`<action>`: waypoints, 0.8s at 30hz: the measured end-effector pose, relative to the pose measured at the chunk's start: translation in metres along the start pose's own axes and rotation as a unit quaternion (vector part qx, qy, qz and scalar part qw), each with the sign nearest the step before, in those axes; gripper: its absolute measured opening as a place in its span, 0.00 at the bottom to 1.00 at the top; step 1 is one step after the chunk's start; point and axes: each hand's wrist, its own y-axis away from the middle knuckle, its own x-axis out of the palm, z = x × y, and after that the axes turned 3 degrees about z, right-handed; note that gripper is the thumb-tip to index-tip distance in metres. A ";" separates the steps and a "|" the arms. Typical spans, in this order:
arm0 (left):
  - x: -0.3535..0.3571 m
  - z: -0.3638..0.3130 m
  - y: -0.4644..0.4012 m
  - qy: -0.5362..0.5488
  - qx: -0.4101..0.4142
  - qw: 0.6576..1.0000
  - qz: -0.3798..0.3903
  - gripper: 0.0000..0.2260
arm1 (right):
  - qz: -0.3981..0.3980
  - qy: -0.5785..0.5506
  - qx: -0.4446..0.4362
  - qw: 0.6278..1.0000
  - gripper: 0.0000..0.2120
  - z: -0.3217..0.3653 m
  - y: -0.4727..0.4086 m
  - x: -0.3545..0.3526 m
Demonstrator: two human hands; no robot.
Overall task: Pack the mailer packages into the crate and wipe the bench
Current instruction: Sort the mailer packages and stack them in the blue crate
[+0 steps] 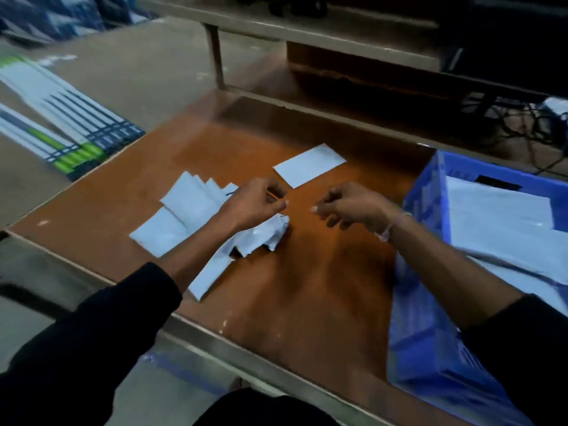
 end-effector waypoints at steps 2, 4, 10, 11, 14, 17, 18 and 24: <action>-0.015 0.018 0.008 0.009 -0.024 0.999 -0.028 0.08 | 0.027 0.004 -0.001 1.000 0.11 0.013 -0.021 0.024; -0.028 0.039 0.016 0.021 -0.047 0.997 -0.055 0.06 | 0.037 0.004 -0.014 0.999 0.10 0.024 -0.040 0.048; -0.057 0.099 0.037 0.069 -0.137 0.983 -0.097 0.04 | 0.007 -0.023 -0.065 0.998 0.12 0.050 -0.089 0.109; -0.061 0.107 0.040 0.082 -0.154 0.979 -0.103 0.04 | -0.003 -0.016 -0.071 0.997 0.12 0.055 -0.096 0.118; -0.068 0.133 0.045 0.122 -0.177 0.970 -0.113 0.03 | -0.034 0.049 -0.095 0.994 0.18 0.068 -0.110 0.144; -0.071 0.150 0.046 0.146 -0.206 0.962 -0.105 0.02 | -0.043 0.141 -0.115 0.982 0.24 0.077 -0.117 0.166; -0.072 0.153 0.046 0.156 -0.218 0.958 -0.104 0.04 | -0.046 0.168 -0.119 0.977 0.24 0.079 -0.118 0.171; -0.073 0.172 0.040 0.185 -0.259 0.938 -0.141 0.31 | -0.069 0.031 -0.084 0.994 0.14 0.081 -0.133 0.166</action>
